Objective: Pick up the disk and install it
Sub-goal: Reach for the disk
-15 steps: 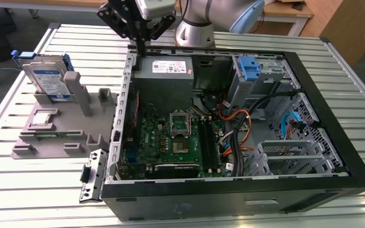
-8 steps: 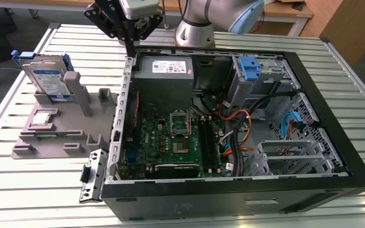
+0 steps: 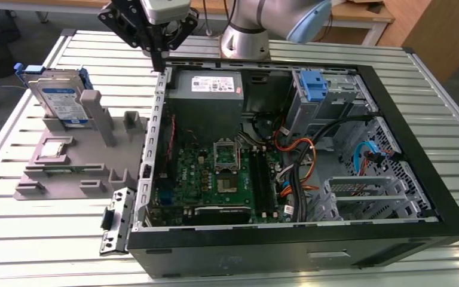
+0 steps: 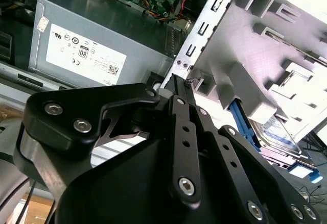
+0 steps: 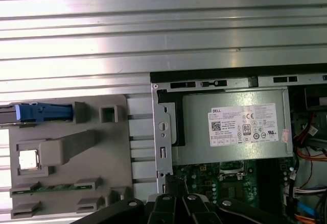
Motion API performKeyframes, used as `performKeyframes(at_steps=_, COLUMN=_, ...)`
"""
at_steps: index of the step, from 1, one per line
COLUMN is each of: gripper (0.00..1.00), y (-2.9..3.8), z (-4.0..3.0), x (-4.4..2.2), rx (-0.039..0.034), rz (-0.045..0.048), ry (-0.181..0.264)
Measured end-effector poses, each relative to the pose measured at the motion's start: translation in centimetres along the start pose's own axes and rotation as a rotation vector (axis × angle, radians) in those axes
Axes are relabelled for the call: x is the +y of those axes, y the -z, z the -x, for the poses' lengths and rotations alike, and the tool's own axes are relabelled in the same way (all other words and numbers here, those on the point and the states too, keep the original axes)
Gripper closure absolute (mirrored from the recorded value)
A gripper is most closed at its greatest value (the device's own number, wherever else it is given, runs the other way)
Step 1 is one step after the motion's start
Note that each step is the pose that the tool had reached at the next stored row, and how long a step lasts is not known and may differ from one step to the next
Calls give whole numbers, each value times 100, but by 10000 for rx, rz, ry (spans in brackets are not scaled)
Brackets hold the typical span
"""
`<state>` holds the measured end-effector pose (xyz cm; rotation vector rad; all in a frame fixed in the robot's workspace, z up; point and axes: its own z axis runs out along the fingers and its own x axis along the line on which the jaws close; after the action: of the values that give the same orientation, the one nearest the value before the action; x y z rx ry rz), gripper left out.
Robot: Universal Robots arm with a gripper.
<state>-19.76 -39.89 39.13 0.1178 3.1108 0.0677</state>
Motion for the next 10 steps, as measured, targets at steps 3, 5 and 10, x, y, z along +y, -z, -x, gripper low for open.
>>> performKeyframes(at_steps=3, gripper=90, y=0, z=-4, x=0, rx=0, rz=0, ry=0)
performKeyframes(at_steps=5, gripper=90, y=0, z=-4, x=0, rx=0, rz=0, ry=0)
performKeyframes(at_steps=10, gripper=90, y=0, z=-11, x=-1, rx=0, rz=0, ry=-1)
